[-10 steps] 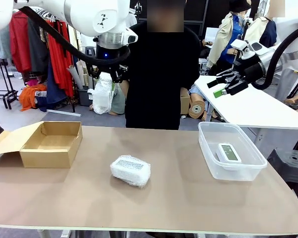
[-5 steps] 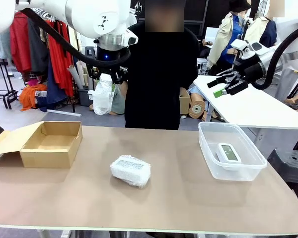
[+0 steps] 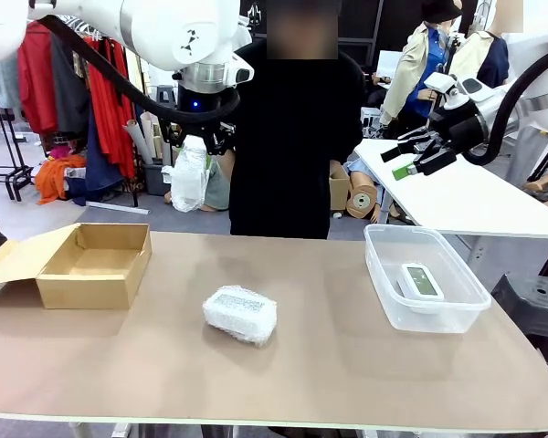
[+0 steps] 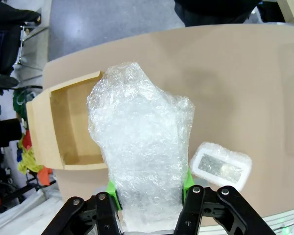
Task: Separate and place wrapped and unwrapped clocks.
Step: If the picked Digital clock is wrapped, place it in the Package Box ; if not, place it in the Organizing box.
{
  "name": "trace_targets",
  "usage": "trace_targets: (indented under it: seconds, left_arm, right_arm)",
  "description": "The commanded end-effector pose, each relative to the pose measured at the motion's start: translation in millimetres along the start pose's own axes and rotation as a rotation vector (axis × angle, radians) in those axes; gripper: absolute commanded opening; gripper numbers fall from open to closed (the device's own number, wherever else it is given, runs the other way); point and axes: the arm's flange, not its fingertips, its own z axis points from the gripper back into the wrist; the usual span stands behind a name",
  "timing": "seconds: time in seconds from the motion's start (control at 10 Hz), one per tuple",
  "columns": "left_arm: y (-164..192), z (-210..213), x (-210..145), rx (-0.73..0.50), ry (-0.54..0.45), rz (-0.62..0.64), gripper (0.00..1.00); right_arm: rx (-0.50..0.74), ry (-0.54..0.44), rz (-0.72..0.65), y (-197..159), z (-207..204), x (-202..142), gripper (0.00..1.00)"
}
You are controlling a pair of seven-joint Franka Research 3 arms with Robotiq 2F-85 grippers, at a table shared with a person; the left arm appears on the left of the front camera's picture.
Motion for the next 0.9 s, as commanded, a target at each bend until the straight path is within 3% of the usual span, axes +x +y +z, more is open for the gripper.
trace_targets:
  seconds: [0.0, 0.5, 0.8]
  left_arm:
    - [3, 4, 0, 0.001, -0.005, 0.005, 0.0]
    - [0, 0, 0, 0.0, 0.0, 0.0, 0.0]
    - [45, 7, -27, -0.069, 0.072, -0.046, 0.0]
  right_arm:
    - [-0.002, 0.0, 0.008, 1, 1, 1, 1.0]
    - [-0.002, 0.0, 0.008, 1, 1, 1, 1.0]
    - [-0.002, 0.0, 0.008, 1, 1, 1, 1.0]
